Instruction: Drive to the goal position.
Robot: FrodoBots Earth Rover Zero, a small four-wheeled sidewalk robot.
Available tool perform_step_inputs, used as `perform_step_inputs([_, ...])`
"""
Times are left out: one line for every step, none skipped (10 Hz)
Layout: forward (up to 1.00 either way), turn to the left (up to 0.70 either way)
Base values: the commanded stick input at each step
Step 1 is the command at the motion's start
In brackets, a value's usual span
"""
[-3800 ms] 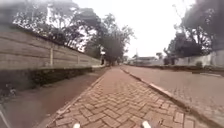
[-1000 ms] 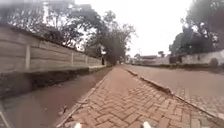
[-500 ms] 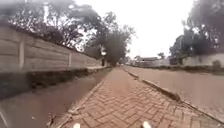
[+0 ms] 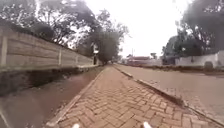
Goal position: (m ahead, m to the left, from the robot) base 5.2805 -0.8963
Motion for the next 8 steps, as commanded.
perform_step_inputs([0.70,0.00])
perform_step_inputs([0.70,0.00])
perform_step_inputs([0.70,0.02])
perform_step_inputs([0.70,0.04])
perform_step_inputs([0.70,-0.11])
perform_step_inputs([0.70,-0.29])
perform_step_inputs([0.70,-0.35])
perform_step_inputs([0.70,-0.35])
